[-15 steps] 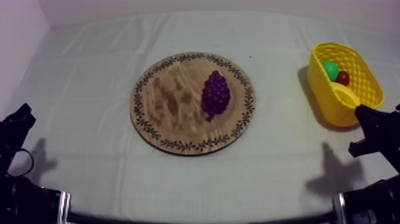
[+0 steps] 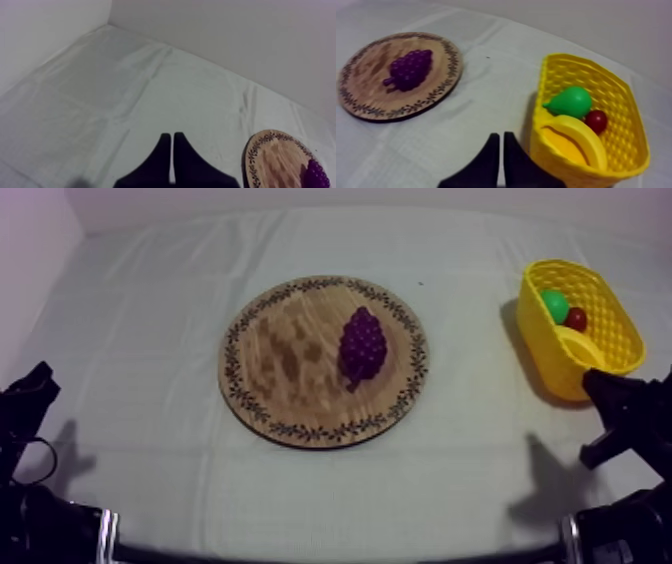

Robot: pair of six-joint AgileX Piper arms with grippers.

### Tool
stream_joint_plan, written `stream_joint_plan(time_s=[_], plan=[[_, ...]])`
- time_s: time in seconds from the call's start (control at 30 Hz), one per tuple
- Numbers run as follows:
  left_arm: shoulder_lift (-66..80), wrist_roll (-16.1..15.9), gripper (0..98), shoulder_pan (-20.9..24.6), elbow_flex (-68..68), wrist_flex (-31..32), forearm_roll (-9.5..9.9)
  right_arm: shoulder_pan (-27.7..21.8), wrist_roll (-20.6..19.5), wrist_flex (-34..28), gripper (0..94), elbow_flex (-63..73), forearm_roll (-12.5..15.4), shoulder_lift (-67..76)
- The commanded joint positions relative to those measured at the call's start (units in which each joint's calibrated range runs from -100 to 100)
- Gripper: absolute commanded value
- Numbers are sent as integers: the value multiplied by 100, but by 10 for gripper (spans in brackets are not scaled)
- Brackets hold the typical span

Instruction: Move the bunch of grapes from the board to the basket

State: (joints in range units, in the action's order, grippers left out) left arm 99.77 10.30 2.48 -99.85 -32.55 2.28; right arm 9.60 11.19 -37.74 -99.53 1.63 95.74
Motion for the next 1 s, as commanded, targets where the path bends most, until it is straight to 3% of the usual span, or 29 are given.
stream_joint_plan(time_s=[0.0, 0.17, 0.23, 0.43, 0.57, 0.8, 0.97], plan=[[-3, 1, 0, 1, -4, -3, -1, 308, 20, -6, 3, -2, 1, 1], [-3, 1, 0, 1, -4, -3, -1, 533, 130, -103, 3, 63, -1, -18], [-3, 0, 0, 1, -4, -3, -1, 720, -125, -382, 3, 212, -120, -120], [-3, 1, 0, 1, -4, -3, -1, 1326, -1106, -1027, 2, 1328, -909, -1389], [-3, -1, 0, 1, -4, -3, -1, 1554, -1553, -1570, 2, 2667, -1177, -2624], [-3, -2, 0, 1, -4, -3, -1, 1822, -1996, -2942, 2, 5142, -1328, -4386], [-3, -2, 0, 1, -4, -3, -1, 1799, -2143, -3524, 2, 6328, -1288, -5490]])
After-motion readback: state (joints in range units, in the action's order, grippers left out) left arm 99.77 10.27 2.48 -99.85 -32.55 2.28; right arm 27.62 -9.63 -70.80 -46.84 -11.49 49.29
